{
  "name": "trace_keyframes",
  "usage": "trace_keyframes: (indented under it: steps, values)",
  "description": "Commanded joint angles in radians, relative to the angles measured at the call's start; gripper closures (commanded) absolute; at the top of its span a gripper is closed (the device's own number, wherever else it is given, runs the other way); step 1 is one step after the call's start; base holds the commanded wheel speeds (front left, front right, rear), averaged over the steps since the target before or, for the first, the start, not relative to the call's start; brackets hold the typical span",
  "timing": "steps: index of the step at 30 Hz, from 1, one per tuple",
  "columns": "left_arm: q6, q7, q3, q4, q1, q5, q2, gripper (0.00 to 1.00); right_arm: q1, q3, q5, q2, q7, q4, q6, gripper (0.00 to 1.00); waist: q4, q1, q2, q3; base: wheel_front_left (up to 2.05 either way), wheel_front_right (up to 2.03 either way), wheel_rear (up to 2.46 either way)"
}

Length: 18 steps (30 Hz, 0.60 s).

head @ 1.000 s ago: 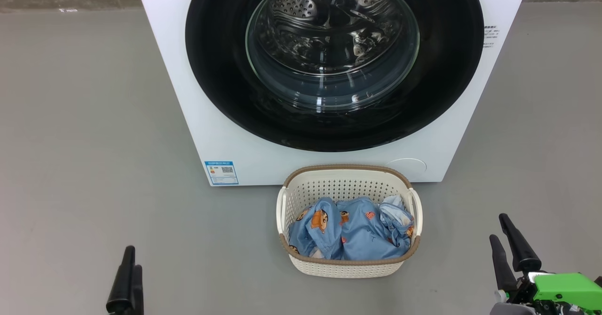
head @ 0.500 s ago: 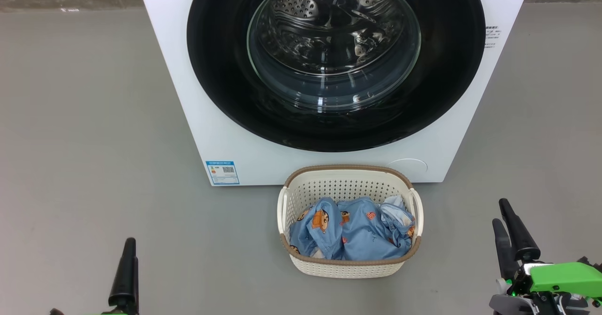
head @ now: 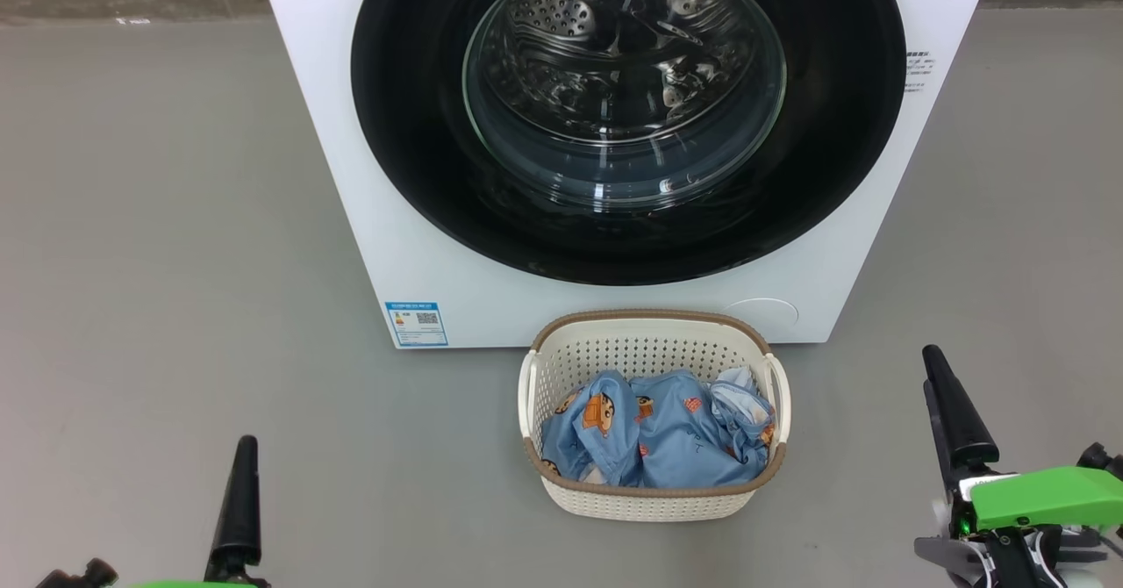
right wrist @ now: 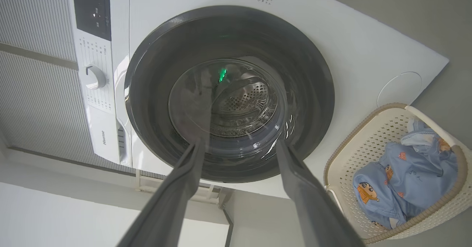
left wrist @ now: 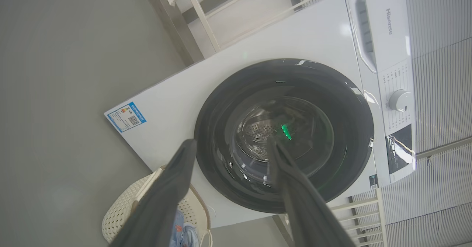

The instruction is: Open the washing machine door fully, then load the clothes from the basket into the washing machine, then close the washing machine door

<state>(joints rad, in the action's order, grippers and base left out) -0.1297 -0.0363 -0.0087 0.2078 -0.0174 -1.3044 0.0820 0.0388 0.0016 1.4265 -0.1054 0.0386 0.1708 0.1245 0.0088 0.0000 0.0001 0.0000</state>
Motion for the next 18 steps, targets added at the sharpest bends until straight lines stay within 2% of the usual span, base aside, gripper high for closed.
trace_keyframes:
  steps: [1, 18]
  values:
    - [0.0, -0.012, 0.007, -0.036, -0.043, 0.034, 0.025, 0.0, 0.049, 0.016, -0.033, -0.023, 0.014, -0.037, 0.003, 0.0, 0.0, 0.0, -0.0001, -0.001, 0.0, 0.0, 0.0]
    - [-0.001, -0.063, -0.002, -0.044, -0.047, 0.31, 0.038, 0.0, 0.055, 0.072, -0.323, -0.064, 0.064, -0.057, 0.004, 0.0, 0.004, 0.0, -0.0001, -0.011, 0.0, 0.0, 0.0]
